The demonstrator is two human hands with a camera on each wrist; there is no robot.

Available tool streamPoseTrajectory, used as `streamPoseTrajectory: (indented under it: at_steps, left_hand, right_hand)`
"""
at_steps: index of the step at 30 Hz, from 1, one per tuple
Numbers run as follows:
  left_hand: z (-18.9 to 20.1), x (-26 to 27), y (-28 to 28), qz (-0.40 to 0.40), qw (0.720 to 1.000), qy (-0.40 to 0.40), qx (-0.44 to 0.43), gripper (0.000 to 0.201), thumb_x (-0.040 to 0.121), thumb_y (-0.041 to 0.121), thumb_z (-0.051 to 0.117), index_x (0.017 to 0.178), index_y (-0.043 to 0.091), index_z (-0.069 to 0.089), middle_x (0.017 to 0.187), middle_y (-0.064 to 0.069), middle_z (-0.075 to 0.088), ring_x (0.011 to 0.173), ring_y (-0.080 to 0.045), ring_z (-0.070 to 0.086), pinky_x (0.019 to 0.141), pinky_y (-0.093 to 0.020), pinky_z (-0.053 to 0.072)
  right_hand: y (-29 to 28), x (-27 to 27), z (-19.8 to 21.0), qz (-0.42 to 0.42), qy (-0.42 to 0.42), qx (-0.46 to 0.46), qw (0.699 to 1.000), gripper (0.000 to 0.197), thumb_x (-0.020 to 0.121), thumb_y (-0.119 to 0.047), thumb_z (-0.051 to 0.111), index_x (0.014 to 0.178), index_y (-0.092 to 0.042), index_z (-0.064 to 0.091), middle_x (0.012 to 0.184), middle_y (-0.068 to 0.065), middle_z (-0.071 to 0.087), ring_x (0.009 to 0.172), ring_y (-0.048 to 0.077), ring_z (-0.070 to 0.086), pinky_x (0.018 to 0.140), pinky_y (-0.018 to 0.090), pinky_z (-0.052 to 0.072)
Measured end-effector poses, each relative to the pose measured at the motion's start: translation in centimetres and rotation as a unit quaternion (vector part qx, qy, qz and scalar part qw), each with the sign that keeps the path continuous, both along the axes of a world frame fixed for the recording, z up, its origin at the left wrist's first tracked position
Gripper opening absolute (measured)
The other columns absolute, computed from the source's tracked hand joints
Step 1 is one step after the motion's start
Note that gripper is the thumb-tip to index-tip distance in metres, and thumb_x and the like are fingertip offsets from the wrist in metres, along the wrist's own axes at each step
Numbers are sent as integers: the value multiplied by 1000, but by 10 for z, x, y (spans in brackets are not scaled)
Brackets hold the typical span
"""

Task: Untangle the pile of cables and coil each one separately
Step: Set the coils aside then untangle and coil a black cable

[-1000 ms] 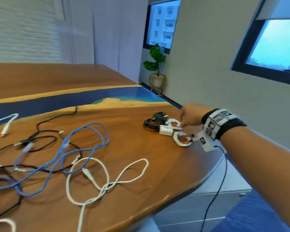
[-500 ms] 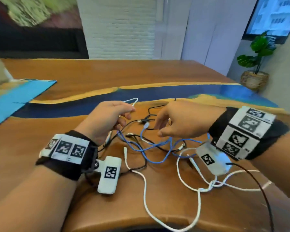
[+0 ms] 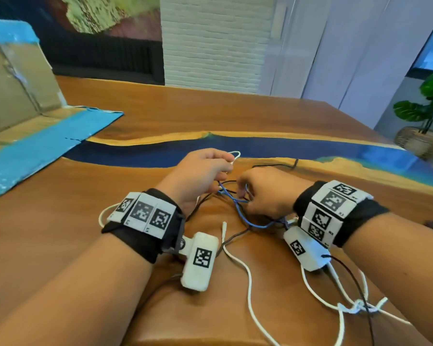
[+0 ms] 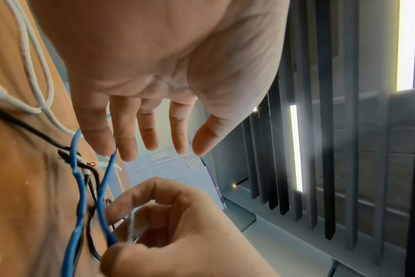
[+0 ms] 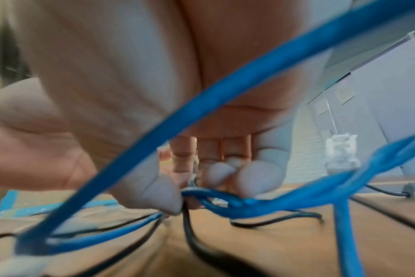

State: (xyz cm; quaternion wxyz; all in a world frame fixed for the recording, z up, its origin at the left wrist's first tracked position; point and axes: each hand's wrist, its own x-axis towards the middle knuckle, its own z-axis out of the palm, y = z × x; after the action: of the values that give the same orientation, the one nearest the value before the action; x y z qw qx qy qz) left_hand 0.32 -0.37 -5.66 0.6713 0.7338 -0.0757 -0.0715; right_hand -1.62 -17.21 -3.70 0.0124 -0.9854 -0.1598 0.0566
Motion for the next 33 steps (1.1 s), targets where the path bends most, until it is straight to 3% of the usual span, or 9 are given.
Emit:
streamPoseTrajectory:
  at_steps: [3, 9, 12, 14, 18, 23, 26, 29, 33]
  left_hand:
    - [3, 1, 3, 32, 999, 8, -32, 21, 96, 15, 63, 113, 24, 70, 101, 3, 70, 98, -17, 71, 73, -30, 51]
    - [8, -2, 9, 3, 1000, 0, 25, 17, 95, 25, 68, 109, 31, 75, 110, 8, 74, 73, -7, 69, 63, -24, 40]
    - [7, -7, 8, -65, 993, -33, 97, 15, 96, 28, 69, 101, 20, 81, 101, 7, 76, 64, -3, 61, 55, -15, 44]
    - [5, -7, 8, -80, 986, -62, 134, 23, 96, 32, 68, 87, 15, 82, 88, 5, 76, 67, -9, 56, 66, -22, 48]
    - [5, -2, 9, 15, 994, -74, 83, 25, 97, 27, 66, 88, 8, 79, 75, 3, 71, 70, -12, 56, 72, -28, 50]
    - [11, 3, 12, 118, 992, -52, 16, 23, 101, 15, 58, 93, 1, 73, 88, -6, 73, 75, -16, 66, 44, -11, 42]
    - [12, 2, 11, 126, 989, -76, 21, 22, 100, 15, 59, 88, 5, 74, 87, -5, 75, 74, -16, 67, 53, -19, 50]
    - [9, 1, 11, 120, 985, -111, 57, 18, 97, 19, 65, 84, 14, 76, 75, 4, 74, 62, -3, 60, 65, -27, 52]
    - [12, 0, 15, 87, 983, -146, 63, 16, 93, 24, 72, 80, 15, 78, 73, 7, 72, 65, 4, 60, 63, -16, 47]
  right_hand:
    - [-5, 1, 7, -13, -62, 63, 996, 10, 81, -25, 71, 86, -30, 65, 78, -13, 56, 75, 13, 56, 56, 27, 38]
    - [-17, -8, 22, -13, -144, 191, 971, 13, 82, -18, 70, 84, -31, 70, 72, -6, 64, 68, 10, 58, 64, 35, 51]
    - [-16, -15, 15, 8, -184, 200, 962, 14, 84, -19, 68, 84, -33, 68, 70, -9, 62, 67, 8, 55, 63, 34, 50]
    - [-18, -15, 11, 21, -217, 201, 955, 17, 85, -18, 68, 87, -35, 69, 76, -9, 60, 71, 8, 55, 65, 34, 48]
    - [-29, -14, 12, -1, -221, 232, 947, 12, 88, -20, 73, 90, -32, 72, 76, -11, 61, 70, 1, 55, 65, 22, 44]
    - [-48, -13, 17, -48, -158, 205, 965, 12, 88, -23, 74, 80, -31, 70, 74, -7, 66, 69, 6, 59, 62, 21, 44]
    - [-57, -15, 17, -82, -89, 188, 975, 11, 87, -26, 75, 86, -35, 70, 74, -9, 68, 68, 4, 61, 61, 19, 43]
    - [-62, -16, 22, -106, -18, 127, 986, 21, 91, -18, 65, 94, -38, 72, 81, -11, 71, 74, 4, 65, 64, 23, 46]
    - [-59, -9, 31, -128, -162, 159, 965, 27, 91, -11, 56, 97, -33, 70, 98, -11, 70, 95, 13, 65, 83, 32, 51]
